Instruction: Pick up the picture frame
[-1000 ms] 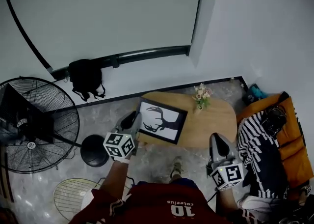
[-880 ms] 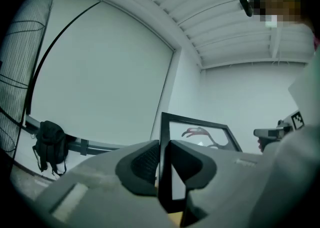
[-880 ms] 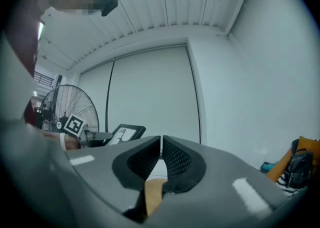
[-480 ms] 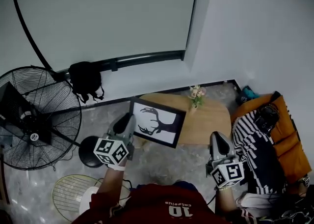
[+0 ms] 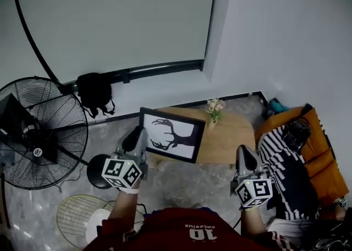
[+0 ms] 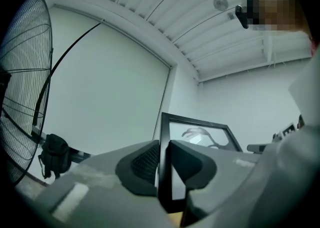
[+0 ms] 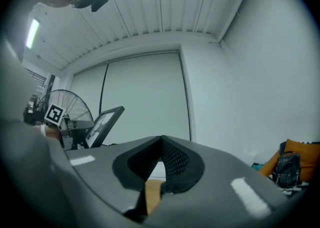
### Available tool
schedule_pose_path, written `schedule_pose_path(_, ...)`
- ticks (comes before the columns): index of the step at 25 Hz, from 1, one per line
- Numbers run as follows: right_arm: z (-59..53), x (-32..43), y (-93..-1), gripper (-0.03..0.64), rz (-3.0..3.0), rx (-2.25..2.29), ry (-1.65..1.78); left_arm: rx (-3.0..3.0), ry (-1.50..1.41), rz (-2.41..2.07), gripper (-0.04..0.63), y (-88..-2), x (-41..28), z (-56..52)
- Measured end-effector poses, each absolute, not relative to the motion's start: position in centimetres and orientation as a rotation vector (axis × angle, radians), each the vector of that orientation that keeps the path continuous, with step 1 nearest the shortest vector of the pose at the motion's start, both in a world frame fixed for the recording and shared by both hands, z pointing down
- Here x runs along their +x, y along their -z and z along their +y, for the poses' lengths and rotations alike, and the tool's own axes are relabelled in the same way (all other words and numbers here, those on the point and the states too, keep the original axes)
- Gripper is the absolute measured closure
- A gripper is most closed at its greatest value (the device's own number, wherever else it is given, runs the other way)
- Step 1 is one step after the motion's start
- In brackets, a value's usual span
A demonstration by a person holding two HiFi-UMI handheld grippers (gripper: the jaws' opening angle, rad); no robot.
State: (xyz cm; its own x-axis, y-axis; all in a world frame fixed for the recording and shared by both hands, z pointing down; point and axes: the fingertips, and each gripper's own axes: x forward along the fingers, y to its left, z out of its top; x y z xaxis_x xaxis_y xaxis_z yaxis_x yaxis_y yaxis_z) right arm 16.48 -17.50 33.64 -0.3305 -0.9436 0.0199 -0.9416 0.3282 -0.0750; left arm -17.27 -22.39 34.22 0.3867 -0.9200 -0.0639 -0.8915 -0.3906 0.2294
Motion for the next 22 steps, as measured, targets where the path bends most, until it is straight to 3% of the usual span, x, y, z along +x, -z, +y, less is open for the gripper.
schedule_pose_path(22, -17.4, 17.3, -33.4, 0.62, 2.542, -1.83, 0.048, 2.476, 0.278, -1.703, 0.518, -33.5, -17.3, -22.1)
